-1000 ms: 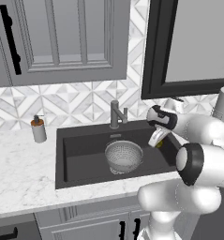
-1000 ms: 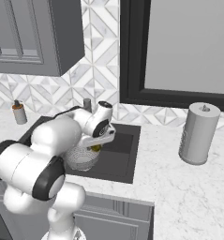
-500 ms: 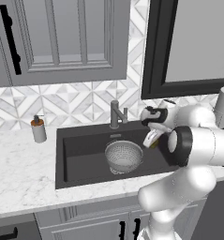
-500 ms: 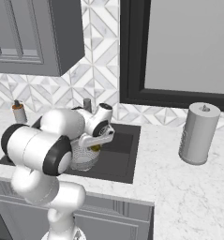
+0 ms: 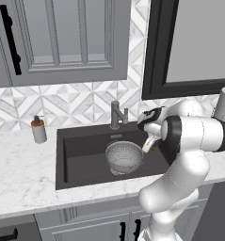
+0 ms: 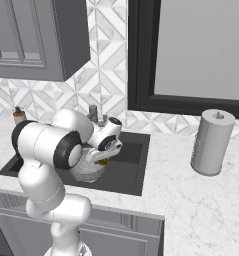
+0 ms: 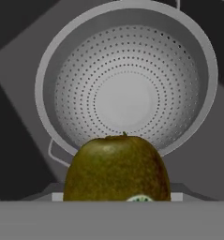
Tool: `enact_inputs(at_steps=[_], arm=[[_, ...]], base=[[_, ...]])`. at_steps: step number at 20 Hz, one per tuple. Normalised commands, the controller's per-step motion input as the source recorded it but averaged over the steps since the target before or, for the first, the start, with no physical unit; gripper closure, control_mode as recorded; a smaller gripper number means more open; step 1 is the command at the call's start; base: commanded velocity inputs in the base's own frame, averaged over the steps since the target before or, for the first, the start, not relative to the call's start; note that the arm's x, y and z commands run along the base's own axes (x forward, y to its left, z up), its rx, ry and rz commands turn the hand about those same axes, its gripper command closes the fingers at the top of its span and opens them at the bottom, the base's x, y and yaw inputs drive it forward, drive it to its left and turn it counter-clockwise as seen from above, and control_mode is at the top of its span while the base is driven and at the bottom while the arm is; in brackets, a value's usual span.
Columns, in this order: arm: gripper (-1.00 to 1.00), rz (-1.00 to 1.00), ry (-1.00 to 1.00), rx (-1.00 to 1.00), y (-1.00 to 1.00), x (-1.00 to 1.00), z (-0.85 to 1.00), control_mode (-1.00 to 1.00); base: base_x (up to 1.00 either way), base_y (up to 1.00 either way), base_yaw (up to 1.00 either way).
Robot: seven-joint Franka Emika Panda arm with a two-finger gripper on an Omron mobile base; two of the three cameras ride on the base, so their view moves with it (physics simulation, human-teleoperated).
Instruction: Put the colander in the sink, put the kiwi in the colander, and turn on the sink faucet and pour water over the colander.
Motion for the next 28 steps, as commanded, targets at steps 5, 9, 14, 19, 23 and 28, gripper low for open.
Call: enact_inputs(at_steps=[5,9,14,19,23,28], arm=[[1.00,0.13,-0.19,0.07,0.00,-0.01,-0.01,-1.00],[1.00,0.13,-0.17,0.07,0.00,-0.07,0.00,-1.00],[1.00,0.13,-0.12,0.08,0.10,-0.02,0.00,-1.00],[1.00,0.12,-0.05,0.10,0.14,0.00,0.00,-1.00],[1.00,0.09,0.00,0.04,0.11,0.00,0.00,-1.00],[1.00,0.07,0.00,0.02,0.00,0.03,-0.06,-1.00]], base=[[0.00,0.00,0.00],[0.00,0.00,0.00],[0.00,0.00,0.00],[0.00,0.00,0.00],[0.00,0.00,0.00],[0.00,0.00,0.00]])
